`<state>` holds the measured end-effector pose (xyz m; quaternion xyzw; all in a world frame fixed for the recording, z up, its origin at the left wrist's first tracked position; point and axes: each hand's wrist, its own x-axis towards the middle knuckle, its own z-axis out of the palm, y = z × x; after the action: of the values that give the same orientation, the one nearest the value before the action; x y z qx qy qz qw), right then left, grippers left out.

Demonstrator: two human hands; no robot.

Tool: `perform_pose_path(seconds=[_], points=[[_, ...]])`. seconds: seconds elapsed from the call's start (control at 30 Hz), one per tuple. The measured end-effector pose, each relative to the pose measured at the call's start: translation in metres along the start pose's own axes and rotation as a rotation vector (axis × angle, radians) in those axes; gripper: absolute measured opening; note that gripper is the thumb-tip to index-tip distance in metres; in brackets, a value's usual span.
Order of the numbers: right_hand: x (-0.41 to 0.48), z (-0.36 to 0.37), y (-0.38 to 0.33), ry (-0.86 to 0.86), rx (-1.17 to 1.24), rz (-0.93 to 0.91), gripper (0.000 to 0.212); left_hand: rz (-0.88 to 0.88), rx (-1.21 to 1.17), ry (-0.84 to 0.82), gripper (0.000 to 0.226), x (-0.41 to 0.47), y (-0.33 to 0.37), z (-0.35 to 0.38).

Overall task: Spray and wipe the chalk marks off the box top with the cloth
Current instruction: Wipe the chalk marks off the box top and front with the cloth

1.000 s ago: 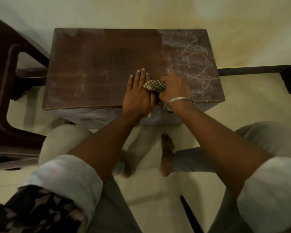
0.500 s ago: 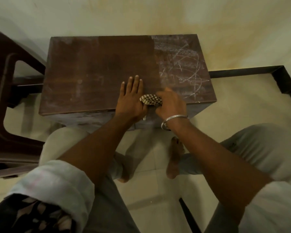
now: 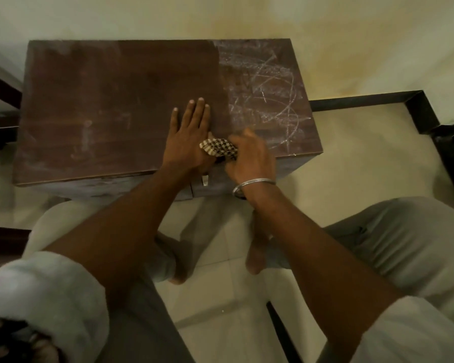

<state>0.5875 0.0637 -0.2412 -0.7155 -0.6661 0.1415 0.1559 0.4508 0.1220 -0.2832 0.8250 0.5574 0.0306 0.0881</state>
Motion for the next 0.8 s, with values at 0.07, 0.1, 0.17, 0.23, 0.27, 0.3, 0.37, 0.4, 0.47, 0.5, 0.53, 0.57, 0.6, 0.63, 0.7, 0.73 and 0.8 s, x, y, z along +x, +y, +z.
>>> perform_pose_path(seconds=[0.07, 0.1, 0.17, 0.23, 0.27, 0.3, 0.37, 0.4, 0.47, 0.5, 0.53, 0.57, 0.6, 0.63, 0.7, 0.73, 0.8], points=[[0.001, -0.006, 0.014, -0.001, -0.026, 0.012, 0.031, -0.001, -0.016, 0.039, 0.078, -0.001, 0.006, 0.000], [0.000, -0.010, 0.023, 0.017, -0.033, 0.039, 0.032, -0.003, -0.018, 0.057, 0.077, -0.002, 0.009, -0.001], [0.000, -0.018, 0.039, 0.073, -0.016, 0.120, 0.028, -0.011, -0.019, 0.085, 0.073, -0.003, 0.012, 0.002], [0.000, -0.020, 0.043, 0.108, -0.007, 0.165, 0.028, -0.021, -0.017, 0.086, 0.074, -0.003, 0.014, 0.004], [-0.001, -0.019, 0.040, 0.108, -0.007, 0.172, 0.029, -0.022, -0.016, 0.079, 0.075, -0.002, 0.014, 0.003], [-0.001, -0.016, 0.036, 0.098, -0.005, 0.160, 0.029, -0.018, -0.009, 0.071, 0.076, -0.001, 0.015, 0.004], [0.000, -0.012, 0.027, 0.061, -0.002, 0.081, 0.027, 0.008, 0.012, 0.049, 0.080, 0.002, 0.016, 0.006], [0.001, -0.010, 0.024, 0.045, -0.009, 0.035, 0.026, 0.018, 0.015, 0.035, 0.084, 0.003, 0.016, 0.006], [0.011, -0.012, 0.023, 0.017, -0.030, -0.016, 0.027, 0.017, 0.005, 0.034, 0.085, 0.004, 0.017, 0.007], [0.020, -0.014, 0.024, 0.008, -0.048, -0.021, 0.028, 0.007, -0.007, 0.050, 0.081, 0.004, 0.018, 0.006], [0.031, -0.015, 0.024, 0.005, -0.071, -0.021, 0.030, -0.006, -0.022, 0.068, 0.078, 0.004, 0.019, 0.006], [0.044, -0.017, 0.023, 0.005, -0.092, -0.021, 0.032, -0.017, -0.034, 0.082, 0.076, 0.004, 0.021, 0.006], [0.055, -0.018, 0.022, 0.008, -0.106, -0.021, 0.034, -0.025, -0.043, 0.089, 0.075, 0.005, 0.022, 0.005], [0.064, -0.018, 0.021, 0.006, -0.110, -0.020, 0.035, -0.027, -0.051, 0.086, 0.074, 0.006, 0.023, 0.005], [0.068, -0.020, 0.021, -0.011, -0.099, -0.029, 0.036, -0.032, -0.061, 0.066, 0.075, 0.010, 0.023, 0.004], [0.062, -0.020, 0.023, -0.018, -0.095, -0.043, 0.035, -0.035, -0.065, 0.054, 0.076, 0.012, 0.023, 0.004], [0.044, -0.021, 0.031, -0.041, -0.093, -0.071, 0.032, -0.028, -0.052, 0.022, 0.079, 0.017, 0.022, 0.004]])
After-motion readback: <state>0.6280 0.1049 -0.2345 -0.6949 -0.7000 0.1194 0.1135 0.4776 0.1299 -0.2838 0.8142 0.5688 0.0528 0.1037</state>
